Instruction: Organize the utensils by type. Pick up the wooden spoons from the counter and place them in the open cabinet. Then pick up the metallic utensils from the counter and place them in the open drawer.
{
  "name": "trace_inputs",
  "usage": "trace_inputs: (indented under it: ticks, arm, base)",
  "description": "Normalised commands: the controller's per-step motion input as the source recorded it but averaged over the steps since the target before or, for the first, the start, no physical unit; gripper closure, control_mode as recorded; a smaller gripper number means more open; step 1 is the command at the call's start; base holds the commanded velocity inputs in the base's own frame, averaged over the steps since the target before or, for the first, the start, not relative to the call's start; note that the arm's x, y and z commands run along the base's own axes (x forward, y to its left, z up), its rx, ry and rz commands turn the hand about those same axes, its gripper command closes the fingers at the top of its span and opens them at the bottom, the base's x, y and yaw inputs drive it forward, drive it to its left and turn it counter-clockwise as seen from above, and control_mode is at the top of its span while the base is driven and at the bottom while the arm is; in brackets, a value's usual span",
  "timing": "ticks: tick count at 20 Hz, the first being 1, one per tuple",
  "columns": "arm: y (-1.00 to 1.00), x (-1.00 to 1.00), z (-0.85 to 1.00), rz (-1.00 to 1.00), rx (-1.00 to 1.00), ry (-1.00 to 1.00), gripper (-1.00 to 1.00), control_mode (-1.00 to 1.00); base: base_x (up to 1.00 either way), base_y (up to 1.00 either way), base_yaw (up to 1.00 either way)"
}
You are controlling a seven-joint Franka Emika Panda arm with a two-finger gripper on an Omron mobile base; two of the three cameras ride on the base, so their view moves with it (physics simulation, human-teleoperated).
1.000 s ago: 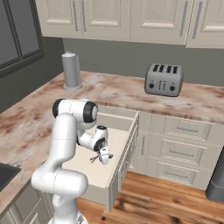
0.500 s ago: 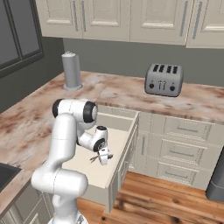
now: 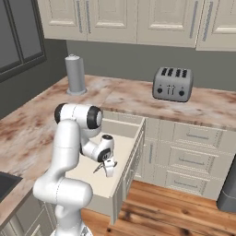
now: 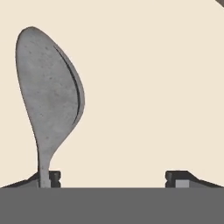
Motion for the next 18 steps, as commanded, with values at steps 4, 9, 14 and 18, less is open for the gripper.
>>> trace_inputs:
  ticks: [4, 9, 14, 18]
  arm:
    - [-0.04, -0.05, 0.11, 0.00, 0.00, 0.00, -1.00, -1.00]
    - [0.00, 0.00, 0.45, 0.00, 0.00, 0.03, -1.00, -1.00]
    - [0.00, 0.00, 0.64, 0.00, 0.00, 0.07, -1.00, -1.00]
    - [0.00, -0.06, 0.58, 0.00, 0.00, 0.08, -1.00, -1.00]
  base:
    - [0.00, 0.00, 0.00]
    - [0.00, 0.00, 0.00]
    - [0.00, 0.00, 0.00]
    - [0.00, 0.00, 0.00]
